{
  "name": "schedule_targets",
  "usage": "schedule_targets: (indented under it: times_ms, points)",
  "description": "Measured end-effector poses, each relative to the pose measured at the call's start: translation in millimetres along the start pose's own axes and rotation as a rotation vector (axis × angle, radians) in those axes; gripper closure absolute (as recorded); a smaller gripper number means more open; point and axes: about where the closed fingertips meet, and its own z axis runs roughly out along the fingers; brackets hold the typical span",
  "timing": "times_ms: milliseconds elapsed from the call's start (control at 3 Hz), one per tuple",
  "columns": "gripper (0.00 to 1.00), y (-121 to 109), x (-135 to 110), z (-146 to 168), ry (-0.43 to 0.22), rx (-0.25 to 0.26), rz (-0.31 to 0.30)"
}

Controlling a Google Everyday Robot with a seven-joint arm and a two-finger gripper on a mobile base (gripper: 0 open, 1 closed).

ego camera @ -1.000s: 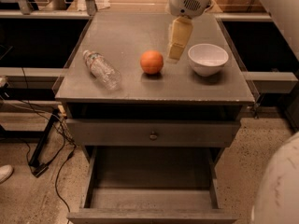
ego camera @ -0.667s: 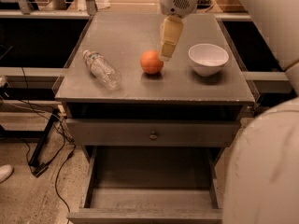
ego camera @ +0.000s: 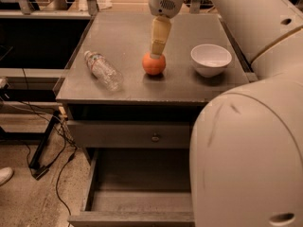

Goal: Place orange into middle drawer

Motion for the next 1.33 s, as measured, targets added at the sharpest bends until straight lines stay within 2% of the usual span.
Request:
schedule_targets:
  times_ms: [333, 1333]
  points:
    - [0.0, -3.9, 1.9, 20.9, -0.02, -0.014, 0.023]
    - [0.0, -9.1, 13.9, 64.0, -0.017, -0.063, 0.061]
